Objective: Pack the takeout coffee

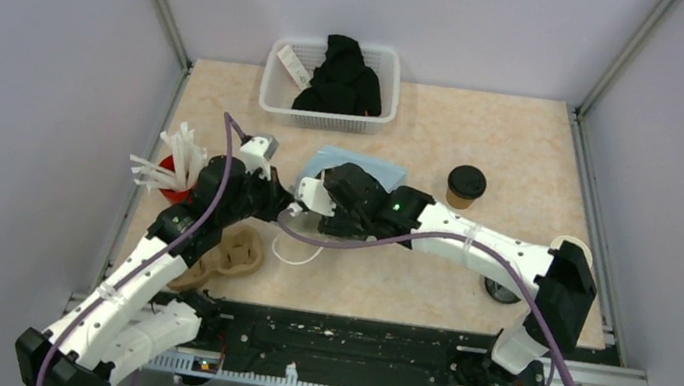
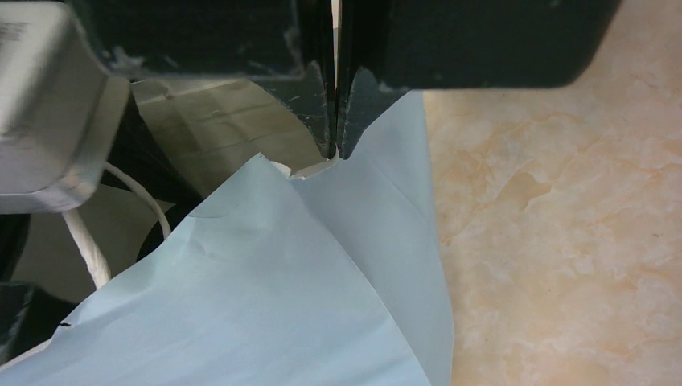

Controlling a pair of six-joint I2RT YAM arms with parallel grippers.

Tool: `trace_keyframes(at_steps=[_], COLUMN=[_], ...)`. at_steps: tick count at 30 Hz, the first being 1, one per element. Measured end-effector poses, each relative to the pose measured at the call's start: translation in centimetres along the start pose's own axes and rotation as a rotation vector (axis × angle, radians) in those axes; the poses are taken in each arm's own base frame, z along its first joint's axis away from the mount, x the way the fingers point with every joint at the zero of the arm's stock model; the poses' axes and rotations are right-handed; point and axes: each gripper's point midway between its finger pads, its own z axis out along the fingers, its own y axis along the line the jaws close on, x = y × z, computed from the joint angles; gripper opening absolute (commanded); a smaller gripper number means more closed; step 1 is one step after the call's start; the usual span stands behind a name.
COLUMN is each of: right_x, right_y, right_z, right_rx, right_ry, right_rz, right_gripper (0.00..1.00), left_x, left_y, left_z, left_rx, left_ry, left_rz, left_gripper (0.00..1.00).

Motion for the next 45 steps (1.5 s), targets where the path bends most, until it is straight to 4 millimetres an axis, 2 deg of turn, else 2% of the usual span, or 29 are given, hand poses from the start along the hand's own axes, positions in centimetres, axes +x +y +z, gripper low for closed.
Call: trace_keyframes(at_steps=[7,16,25,32,37,41,45], right_x=[-1.5,-0.2,-0.4,-1.6,-2.1,-2.3,-2.2], right_y=[-2.5,-1.9,-1.0,0.0,-0.5,-0.9,-1.3], right_z=[-1.9,-1.4,-1.1,-0.8,-0.8,-1.9,-4.6], right_rx=[0.036,-0.046,-0.093,-0.111,-0.100,-0.092,-0.071], right_ry=[-0.023,-0.032,-0.058,-0.084,-0.100,-0.124,-0.181], right_rz=[0.011,-0.003,-0.077,-0.140,-0.101,-0.061,-0.010], right_gripper=[0.54,0.54,0.54,0.53,0.53,0.54,0.53], left_x=[-1.1,-5.8,-5.6,-5.4,-5.4,-5.4,-6.0], left_y=[-0.1,-0.4,-0.1,0.1,0.2,0.5,0.8], left_z=[0.2,-0.5,-0.5,-0.1,0.0,0.2,0.3], left_rx=[-0.011,-0.059,-0.072,-0.080,-0.090,-0.104,-0.126], left_ry=[-0.009,-0.092,-0.085,-0.065,-0.056,-0.052,-0.052], left_rz=[0.005,0.034,0.039,0.054,0.060,0.069,0.081], left_gripper=[0.00,0.00,0.00,0.00,0.00,0.00,0.00])
